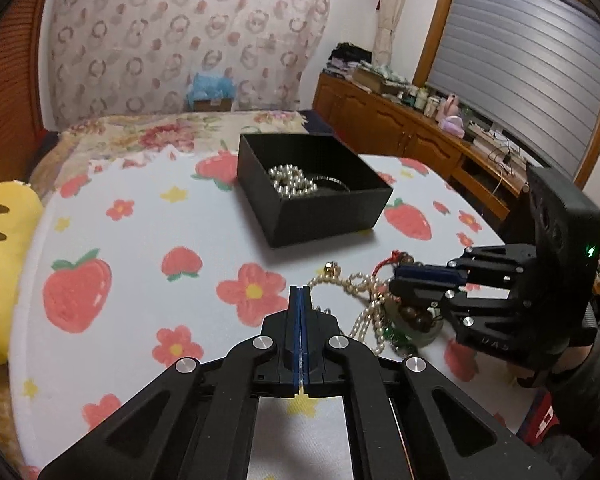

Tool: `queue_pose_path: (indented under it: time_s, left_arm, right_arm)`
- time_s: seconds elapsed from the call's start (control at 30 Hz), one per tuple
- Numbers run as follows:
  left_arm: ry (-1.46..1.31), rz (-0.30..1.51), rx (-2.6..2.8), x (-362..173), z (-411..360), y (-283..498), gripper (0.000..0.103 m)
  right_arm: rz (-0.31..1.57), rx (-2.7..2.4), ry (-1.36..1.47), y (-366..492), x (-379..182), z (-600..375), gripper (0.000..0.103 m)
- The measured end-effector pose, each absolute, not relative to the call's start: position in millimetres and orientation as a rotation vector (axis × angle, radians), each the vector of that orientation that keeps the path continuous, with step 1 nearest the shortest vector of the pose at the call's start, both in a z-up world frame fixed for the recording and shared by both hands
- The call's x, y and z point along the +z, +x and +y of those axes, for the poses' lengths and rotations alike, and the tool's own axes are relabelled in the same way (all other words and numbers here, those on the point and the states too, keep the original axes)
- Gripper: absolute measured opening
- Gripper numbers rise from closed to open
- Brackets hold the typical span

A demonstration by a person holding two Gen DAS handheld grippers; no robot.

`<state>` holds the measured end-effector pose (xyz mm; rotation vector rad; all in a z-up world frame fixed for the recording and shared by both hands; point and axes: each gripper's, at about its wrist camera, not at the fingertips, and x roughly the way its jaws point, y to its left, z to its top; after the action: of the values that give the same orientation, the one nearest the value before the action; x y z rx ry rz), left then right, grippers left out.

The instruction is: Organize jewelry

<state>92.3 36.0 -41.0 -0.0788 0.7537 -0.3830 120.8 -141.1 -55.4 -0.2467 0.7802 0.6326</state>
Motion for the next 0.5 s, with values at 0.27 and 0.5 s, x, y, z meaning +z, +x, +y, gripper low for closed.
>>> queue_pose_path:
  time_s: [0.27,0.5]
  left_arm:
    - [-0.011,0.801,-0.385,-53,27,97,0.024]
    - [0.009,0.867,-0.419,-77,18,108,0.042]
  right_arm:
    - [0.776,0.637,-0.243,118,-55,-142,0.013]
    - [0.775,0.638,-0.243,118,-55,-142,0.013]
